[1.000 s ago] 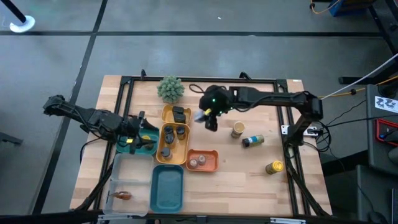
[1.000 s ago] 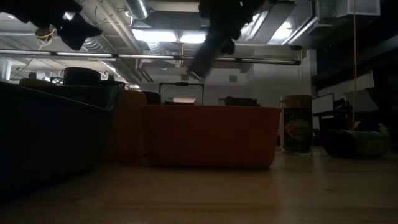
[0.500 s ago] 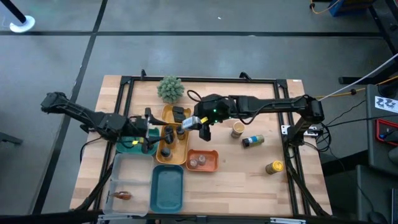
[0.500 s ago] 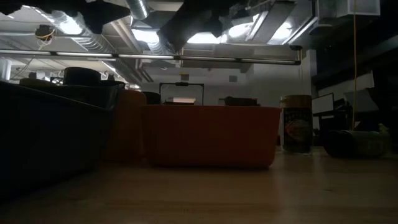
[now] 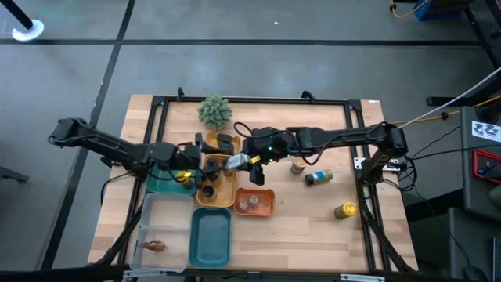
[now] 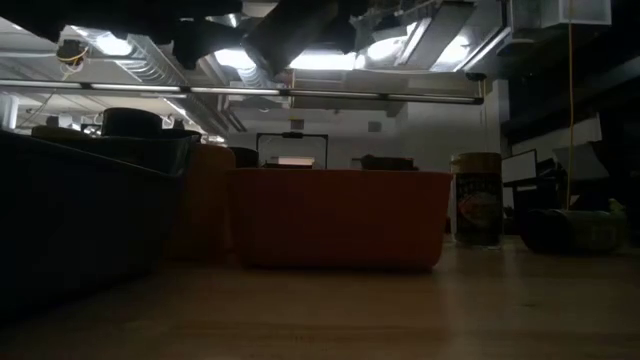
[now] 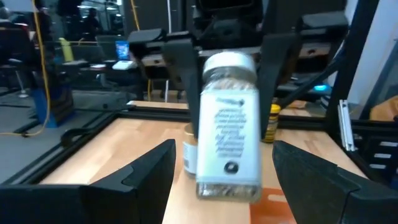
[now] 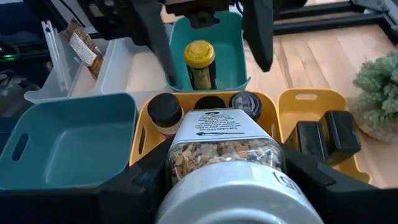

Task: Sort spices by type
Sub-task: Put the white seasoning bottle into the top transparent bin

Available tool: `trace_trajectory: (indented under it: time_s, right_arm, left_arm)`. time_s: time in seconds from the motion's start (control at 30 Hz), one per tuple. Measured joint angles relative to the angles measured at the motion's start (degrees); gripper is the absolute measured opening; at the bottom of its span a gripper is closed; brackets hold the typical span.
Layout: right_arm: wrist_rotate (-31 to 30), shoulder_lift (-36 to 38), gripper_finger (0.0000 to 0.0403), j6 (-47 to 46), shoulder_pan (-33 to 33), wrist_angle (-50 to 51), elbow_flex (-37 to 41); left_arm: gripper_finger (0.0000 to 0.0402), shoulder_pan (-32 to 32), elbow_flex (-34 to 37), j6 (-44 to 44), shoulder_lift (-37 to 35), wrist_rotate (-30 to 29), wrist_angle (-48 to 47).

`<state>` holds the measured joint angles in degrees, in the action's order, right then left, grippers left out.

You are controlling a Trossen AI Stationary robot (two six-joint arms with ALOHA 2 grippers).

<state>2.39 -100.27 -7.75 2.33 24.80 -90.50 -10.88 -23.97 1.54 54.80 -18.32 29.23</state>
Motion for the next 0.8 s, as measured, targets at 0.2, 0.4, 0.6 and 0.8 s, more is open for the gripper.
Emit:
trace_trajectory:
  time_s: [0.2, 0.4, 0.6, 0.8]
  right_arm:
    - [0.1, -1.5, 0.0206, -1.0, 0.0, -1.5, 0.0]
    - [0.3, -2.9, 0.0206, -1.1, 0.0, -3.5, 0.0]
    - [3.6, -3.7, 0.0207, -1.4, 0.0, -4.3, 0.0]
    - [3.7, -4.1, 0.0206, -2.4, 0.3, -4.8, 0.0]
  left_arm:
    - [0.0251, 0.5, 0.0, 0.2, 3.9, 2.6, 3.8]
    - [0.0251, 0.6, 0.0, 0.2, 6.4, 2.8, 4.3]
    - [0.0251, 0.6, 0.0, 0.0, 7.3, 2.9, 4.3]
    - [0.0251, 0.5, 0.0, 0.5, 7.3, 2.9, 2.9]
